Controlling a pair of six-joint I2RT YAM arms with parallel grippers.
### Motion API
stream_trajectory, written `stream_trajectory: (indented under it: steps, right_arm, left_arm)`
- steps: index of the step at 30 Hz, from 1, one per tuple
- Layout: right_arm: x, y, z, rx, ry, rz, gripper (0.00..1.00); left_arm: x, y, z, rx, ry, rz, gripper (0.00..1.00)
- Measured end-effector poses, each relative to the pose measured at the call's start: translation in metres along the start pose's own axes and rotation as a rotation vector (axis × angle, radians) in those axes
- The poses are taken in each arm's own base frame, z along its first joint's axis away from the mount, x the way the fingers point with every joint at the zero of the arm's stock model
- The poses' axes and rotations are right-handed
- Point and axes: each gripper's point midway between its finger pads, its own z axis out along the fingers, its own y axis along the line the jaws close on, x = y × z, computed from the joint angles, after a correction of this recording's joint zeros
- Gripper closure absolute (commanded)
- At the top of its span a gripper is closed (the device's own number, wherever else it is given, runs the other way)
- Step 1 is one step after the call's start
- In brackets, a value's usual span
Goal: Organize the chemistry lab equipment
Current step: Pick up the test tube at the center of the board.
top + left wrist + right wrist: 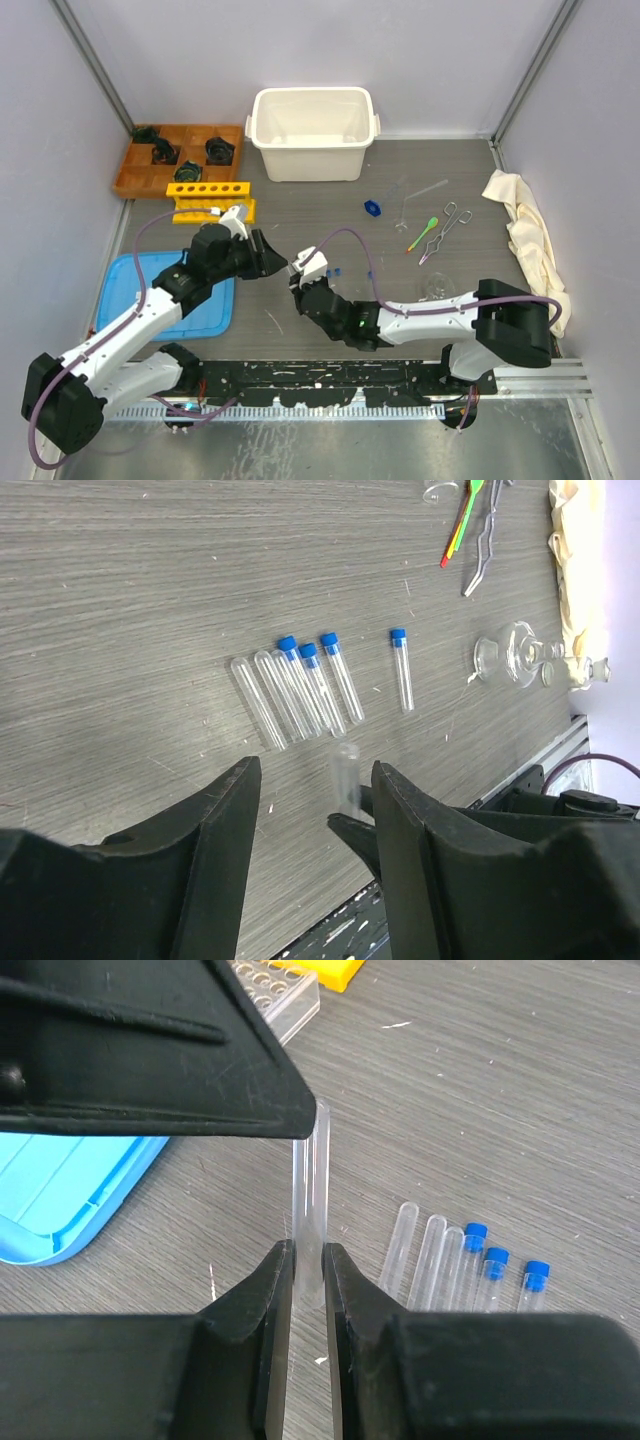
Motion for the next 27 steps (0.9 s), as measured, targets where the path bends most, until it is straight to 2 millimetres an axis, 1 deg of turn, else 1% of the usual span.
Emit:
stream_trajectory:
  steps: [4,11,16,20,23,25,27]
  right_arm:
    - [-0.007,-0.005,-0.006,0.006,-0.032,0.022,0.99]
    - [-0.005,-0.009,-0.007,0.014,-0.032,0.018,0.99]
    - [-0.007,-0.009,-0.007,0.017,-0.038,0.019,0.99]
    - [-0.007,-0.004,-0.007,0.000,-0.042,0.022,0.99]
    - [-0.005,-0.002,-0.005,-0.007,-0.036,0.017,0.99]
    - [-0.003,-0.001,-0.005,-0.010,-0.032,0.012,0.99]
    - [-0.002,0.000,-0.005,-0.012,-0.029,0.010,0.99]
  left_arm:
    - [0.004,0.002,0.003,-0.003,0.017,-0.014,0.50]
    - [0.010,0.003,0.008,0.007,0.032,-0.050,0.50]
    - [0.009,-0.003,0.009,0.030,0.031,-0.075,0.50]
    - [0.005,-0.010,0.009,0.063,0.017,-0.086,0.50]
    - [0.004,-0.012,0.009,0.073,0.013,-0.099,0.51]
    - [0.004,-0.013,0.009,0.075,0.014,-0.102,0.52]
    - [0.005,-0.013,0.009,0.076,0.016,-0.103,0.57]
